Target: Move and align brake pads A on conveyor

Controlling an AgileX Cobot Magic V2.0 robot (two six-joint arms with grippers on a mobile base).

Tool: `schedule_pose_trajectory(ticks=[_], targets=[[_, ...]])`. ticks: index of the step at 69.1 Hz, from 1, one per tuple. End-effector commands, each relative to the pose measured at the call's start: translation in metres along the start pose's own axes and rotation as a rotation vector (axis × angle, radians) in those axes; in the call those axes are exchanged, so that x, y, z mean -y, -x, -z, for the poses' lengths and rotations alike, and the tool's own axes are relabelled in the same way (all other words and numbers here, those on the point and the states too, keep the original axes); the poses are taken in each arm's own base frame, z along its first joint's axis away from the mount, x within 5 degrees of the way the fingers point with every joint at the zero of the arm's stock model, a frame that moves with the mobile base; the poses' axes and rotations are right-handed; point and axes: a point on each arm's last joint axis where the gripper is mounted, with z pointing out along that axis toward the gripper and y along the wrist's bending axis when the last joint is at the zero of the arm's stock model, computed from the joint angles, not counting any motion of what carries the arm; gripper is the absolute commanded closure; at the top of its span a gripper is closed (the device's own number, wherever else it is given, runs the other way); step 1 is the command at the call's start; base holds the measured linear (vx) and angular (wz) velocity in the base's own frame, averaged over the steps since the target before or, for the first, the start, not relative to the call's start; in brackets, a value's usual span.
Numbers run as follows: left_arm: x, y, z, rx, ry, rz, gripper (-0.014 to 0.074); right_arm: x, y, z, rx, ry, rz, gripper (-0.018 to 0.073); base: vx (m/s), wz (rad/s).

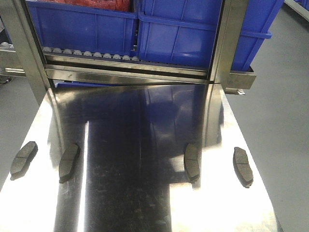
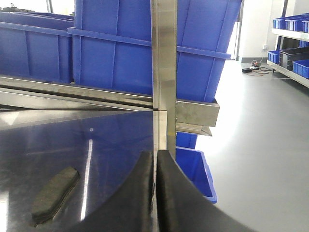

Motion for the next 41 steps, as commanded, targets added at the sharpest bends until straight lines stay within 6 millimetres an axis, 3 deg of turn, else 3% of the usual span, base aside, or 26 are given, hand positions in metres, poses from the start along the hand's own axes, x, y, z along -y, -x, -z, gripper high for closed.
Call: schedule_pose_trajectory(ticks=[1, 10, 19, 29, 41], targets=[[0.002, 0.047, 0.008, 0.145, -0.012, 0.001, 0.0602, 0.000, 0.002, 0.000, 0.067, -0.005, 0.010, 0.0562, 0.00, 0.00], [0.004, 0.089, -0.005, 0.021, -0.002, -0.061, 0.0602, 0.000, 0.002, 0.000, 0.067, -0.005, 0.010, 0.0562, 0.00, 0.00], [0.005, 0.114, -0.040, -0.182, -0.001, -0.062, 0.0602, 0.000, 0.002, 0.000, 0.067, -0.005, 0.010, 0.0562, 0.00, 0.00], [0.005, 0.115, -0.079, -0.332, 0.002, -0.067, 0.0602, 0.000, 0.002, 0.000, 0.067, -0.005, 0.010, 0.0562, 0.00, 0.00], [0.005, 0.107, -0.096, -0.391, 0.001, -0.062, 0.0531, 0.000, 0.002, 0.000, 0.067, -0.005, 0.010, 0.0562, 0.00, 0.00]])
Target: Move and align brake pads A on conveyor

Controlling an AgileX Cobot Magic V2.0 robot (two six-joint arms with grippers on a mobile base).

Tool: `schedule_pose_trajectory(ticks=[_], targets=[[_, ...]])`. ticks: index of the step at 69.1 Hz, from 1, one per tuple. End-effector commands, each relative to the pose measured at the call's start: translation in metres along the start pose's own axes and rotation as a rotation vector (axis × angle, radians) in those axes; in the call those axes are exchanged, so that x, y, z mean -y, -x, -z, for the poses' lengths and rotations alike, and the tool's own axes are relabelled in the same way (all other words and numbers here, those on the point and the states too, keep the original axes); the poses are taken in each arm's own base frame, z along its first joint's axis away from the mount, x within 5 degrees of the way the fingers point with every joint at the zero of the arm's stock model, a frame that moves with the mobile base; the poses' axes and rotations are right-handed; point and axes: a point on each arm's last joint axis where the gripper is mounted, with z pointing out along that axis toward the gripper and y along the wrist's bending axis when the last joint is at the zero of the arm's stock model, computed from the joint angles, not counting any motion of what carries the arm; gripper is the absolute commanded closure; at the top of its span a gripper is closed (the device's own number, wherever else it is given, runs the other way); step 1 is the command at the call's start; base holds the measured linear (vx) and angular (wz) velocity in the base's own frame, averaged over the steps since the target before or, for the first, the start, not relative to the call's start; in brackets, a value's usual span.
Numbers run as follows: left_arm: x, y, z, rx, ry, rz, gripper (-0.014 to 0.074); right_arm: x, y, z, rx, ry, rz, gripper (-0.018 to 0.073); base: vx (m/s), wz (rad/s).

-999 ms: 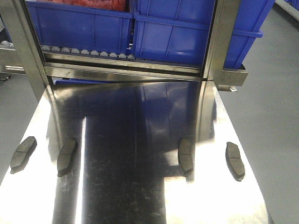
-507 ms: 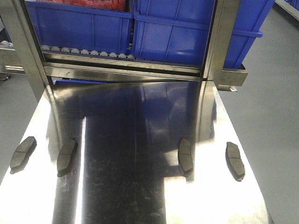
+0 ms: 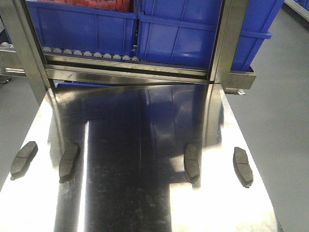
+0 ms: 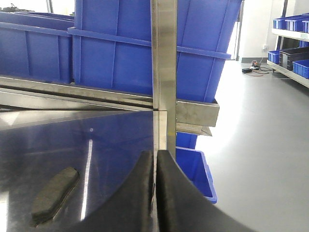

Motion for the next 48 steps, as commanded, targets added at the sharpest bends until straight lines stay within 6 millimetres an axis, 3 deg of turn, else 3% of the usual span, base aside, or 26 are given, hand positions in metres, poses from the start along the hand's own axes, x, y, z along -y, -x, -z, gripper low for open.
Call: schedule_pose_trajectory(ticks=[1, 5, 16, 24, 35, 48], targets=[[0.001, 0.016, 0.000, 0.080, -0.006, 0.003, 0.0516, 0.000, 0.002, 0.000, 0.067, -0.005, 0.010, 0.0562, 0.00, 0.00], [0.001, 0.016, 0.000, 0.081, -0.004, -0.002, 0.0440, 0.000, 0.002, 0.000, 0.067, -0.005, 0.010, 0.0562, 0.00, 0.00], [0.001, 0.016, 0.001, 0.082, -0.006, 0.004, 0.0123, 0.000, 0.002, 0.000, 0.067, -0.005, 0.010, 0.0562, 0.00, 0.00], [0.001, 0.015, 0.001, 0.072, -0.010, 0.034, -0.0043, 0.000, 0.002, 0.000, 0.067, -0.005, 0.010, 0.0562, 0.00, 0.00], [0.001, 0.017, -0.011, 0.031, -0.008, 0.034, -0.0095, 0.000, 0.002, 0.000, 0.067, -0.005, 0.010, 0.0562, 0.00, 0.00], [0.001, 0.036, -0.056, -0.204, -0.007, 0.051, -0.0066, 0.000, 0.002, 0.000, 0.067, -0.005, 0.010, 0.0562, 0.00, 0.00]])
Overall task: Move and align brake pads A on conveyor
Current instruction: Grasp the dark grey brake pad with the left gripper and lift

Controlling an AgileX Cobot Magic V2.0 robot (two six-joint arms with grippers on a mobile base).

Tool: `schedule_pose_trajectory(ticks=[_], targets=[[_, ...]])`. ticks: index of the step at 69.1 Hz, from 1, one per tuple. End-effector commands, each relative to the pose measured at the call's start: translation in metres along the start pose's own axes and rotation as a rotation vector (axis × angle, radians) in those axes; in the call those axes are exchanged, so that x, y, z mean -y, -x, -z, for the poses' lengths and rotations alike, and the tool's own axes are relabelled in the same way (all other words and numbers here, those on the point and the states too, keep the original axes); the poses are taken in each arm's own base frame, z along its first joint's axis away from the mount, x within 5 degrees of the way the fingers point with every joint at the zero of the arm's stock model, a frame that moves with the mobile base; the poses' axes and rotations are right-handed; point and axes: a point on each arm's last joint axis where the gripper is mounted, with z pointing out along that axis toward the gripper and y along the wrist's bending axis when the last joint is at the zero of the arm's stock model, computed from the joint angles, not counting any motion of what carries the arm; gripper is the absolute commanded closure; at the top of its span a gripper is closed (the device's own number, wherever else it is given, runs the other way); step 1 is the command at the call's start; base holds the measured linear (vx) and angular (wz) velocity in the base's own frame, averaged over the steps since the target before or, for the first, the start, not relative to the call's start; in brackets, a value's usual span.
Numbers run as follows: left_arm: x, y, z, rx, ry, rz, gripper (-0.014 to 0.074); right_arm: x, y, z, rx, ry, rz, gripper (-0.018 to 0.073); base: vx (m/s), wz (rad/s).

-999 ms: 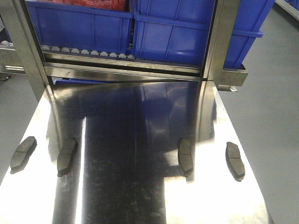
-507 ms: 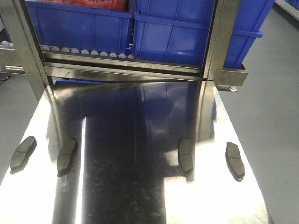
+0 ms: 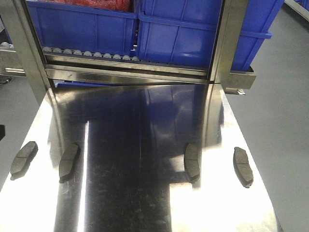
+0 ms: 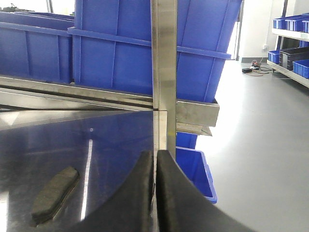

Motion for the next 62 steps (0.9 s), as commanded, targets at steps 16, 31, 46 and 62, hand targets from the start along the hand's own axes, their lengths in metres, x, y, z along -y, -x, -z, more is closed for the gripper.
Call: schedule_pose_trajectory(ticks=[16, 31, 46, 62], targets=[[0.001, 0.062, -0.072, -0.308, 0.020, -0.004, -0.0028, 0.000, 0.002, 0.000, 0.067, -0.005, 0.010, 0.0562, 0.00, 0.00], [-0.003, 0.076, -0.115, -0.444, 0.058, -0.038, -0.0013, 0.000, 0.002, 0.000, 0.067, -0.005, 0.010, 0.0562, 0.00, 0.00], [-0.012, 0.057, -0.155, -0.584, 0.078, -0.029, -0.0008, 0.000, 0.002, 0.000, 0.067, -0.005, 0.010, 0.0562, 0.00, 0.00], [-0.013, 0.037, -0.185, -0.680, 0.075, -0.041, 0.0011, 0.000, 0.002, 0.000, 0.067, -0.005, 0.010, 0.0562, 0.00, 0.00]])
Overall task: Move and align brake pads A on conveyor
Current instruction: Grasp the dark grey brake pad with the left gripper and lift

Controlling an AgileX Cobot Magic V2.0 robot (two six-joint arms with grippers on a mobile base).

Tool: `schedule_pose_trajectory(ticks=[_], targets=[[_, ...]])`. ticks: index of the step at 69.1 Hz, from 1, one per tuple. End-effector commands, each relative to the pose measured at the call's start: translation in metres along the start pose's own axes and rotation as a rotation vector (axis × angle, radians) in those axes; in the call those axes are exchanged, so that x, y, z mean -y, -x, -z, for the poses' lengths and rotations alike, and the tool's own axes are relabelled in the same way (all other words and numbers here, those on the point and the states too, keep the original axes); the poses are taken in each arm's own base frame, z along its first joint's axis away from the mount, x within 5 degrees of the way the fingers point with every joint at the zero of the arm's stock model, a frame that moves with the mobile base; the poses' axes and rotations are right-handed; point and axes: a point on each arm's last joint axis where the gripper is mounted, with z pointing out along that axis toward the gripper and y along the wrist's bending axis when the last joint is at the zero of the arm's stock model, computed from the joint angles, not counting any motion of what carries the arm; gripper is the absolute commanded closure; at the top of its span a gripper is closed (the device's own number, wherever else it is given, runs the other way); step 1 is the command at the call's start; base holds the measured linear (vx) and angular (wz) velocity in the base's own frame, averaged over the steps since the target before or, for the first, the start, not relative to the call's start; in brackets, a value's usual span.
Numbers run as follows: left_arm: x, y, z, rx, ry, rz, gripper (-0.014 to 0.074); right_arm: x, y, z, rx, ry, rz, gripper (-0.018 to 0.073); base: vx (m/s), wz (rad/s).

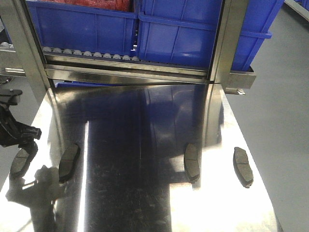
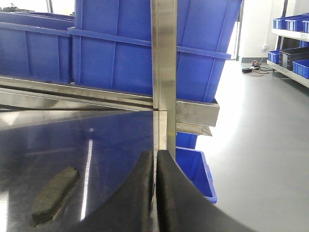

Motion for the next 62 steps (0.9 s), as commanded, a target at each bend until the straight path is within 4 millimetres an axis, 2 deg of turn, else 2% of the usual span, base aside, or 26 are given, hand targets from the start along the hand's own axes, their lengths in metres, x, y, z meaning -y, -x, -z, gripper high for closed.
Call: schedule_pose_trajectory(ticks=[1, 16, 32, 44, 53, 62], targets=[[-0.001, 0.008, 0.011, 0.066, 0.004, 0.000, 0.0011, 0.000, 0.002, 0.000, 0.067, -0.005, 0.010, 0.0562, 0.00, 0.00], [0.000, 0.012, -0.008, 0.046, 0.006, -0.014, 0.0011, 0.000, 0.002, 0.000, 0.067, -0.005, 0.010, 0.0562, 0.00, 0.00], [0.001, 0.013, -0.017, 0.029, 0.005, -0.016, 0.0011, 0.000, 0.002, 0.000, 0.067, -0.005, 0.010, 0.0562, 0.00, 0.00], [0.001, 0.013, -0.016, 0.028, 0.007, -0.017, 0.0015, 0.000, 0.002, 0.000, 0.067, -0.005, 0.010, 0.0562, 0.00, 0.00], [0.000, 0.012, -0.016, 0.020, 0.007, -0.018, 0.0078, 0.000, 0.002, 0.000, 0.067, -0.005, 0.010, 0.0562, 0.00, 0.00], [0.000, 0.012, -0.016, 0.020, 0.007, -0.027, 0.0210, 0.000, 0.002, 0.000, 0.067, -0.005, 0.010, 0.0562, 0.00, 0.00]])
